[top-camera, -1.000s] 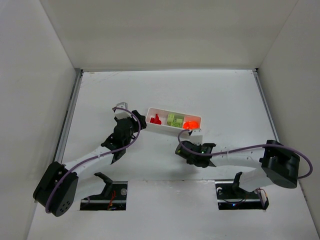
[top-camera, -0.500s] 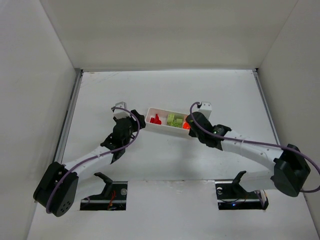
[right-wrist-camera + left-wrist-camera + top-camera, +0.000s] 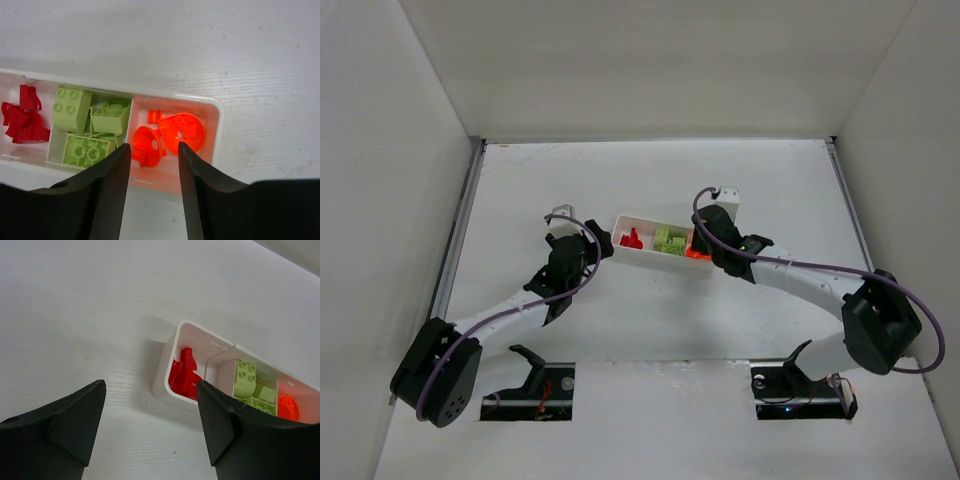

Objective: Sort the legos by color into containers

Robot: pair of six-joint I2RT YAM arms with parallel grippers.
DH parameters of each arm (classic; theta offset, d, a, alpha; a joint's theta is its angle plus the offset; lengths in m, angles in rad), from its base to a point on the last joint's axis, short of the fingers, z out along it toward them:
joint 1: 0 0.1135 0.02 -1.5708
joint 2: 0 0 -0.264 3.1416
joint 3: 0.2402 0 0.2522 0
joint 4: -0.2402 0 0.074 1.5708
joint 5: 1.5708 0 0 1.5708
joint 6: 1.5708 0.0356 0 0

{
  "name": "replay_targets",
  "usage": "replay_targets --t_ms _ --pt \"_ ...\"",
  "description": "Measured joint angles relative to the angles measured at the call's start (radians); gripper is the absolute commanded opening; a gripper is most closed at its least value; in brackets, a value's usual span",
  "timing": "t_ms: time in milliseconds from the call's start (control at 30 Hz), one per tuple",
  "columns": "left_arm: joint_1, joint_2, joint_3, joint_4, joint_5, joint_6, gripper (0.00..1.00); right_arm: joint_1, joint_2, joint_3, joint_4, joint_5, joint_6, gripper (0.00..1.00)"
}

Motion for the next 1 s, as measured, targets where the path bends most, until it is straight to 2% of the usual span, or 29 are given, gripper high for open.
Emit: replay_targets --t_ms 167,200,233,433,567,600,633,767,800,867,1000 --pt "0.011 0.01 0.0 0.0 -0.006 -0.001 0.75 0.0 -0.101 -0.027 0.014 0.014 -0.016 0.5" --pt "0.012 0.01 0.0 0.0 -0.01 0.0 0.82 0.002 -0.14 -0.043 0.023 0.021 -0.017 0.49" --pt "0.012 0.01 0.0 0.0 -0.016 0.002 1.0 0.007 -0.186 -0.068 0.039 0.032 -0.017 0.46" --pt "0.025 0.024 0.0 -0.003 -0.084 0.015 1.0 0.039 -0.468 -0.317 0.172 0.081 0.029 0.22" --pt "0.05 0.02 -0.008 -0.009 -0.138 0.02 1.0 0.023 -0.558 -0.492 0.22 0.094 0.105 0.17" --pt "0.058 0.011 -0.016 -0.011 -0.148 0.02 1.0 0.018 -0.571 -0.521 0.224 0.1 0.12 0.18" --pt "0.065 -0.002 -0.024 -0.019 -0.155 0.019 1.0 0.014 -0.585 -0.546 0.226 0.109 0.132 0.23" --pt "0.09 -0.09 -0.034 -0.086 -0.182 -0.003 1.0 0.005 -0.651 -0.603 0.266 0.163 0.167 0.5" --pt "0.096 -0.111 -0.034 -0.104 -0.191 -0.013 1.0 0.003 -0.665 -0.616 0.29 0.178 0.171 0.54" --pt "0.109 -0.151 -0.034 -0.153 -0.204 -0.037 1.0 -0.01 -0.674 -0.645 0.336 0.2 0.177 0.6" --pt "0.131 -0.179 -0.032 -0.283 -0.217 -0.08 1.0 -0.042 -0.65 -0.669 0.36 0.208 0.178 0.64"
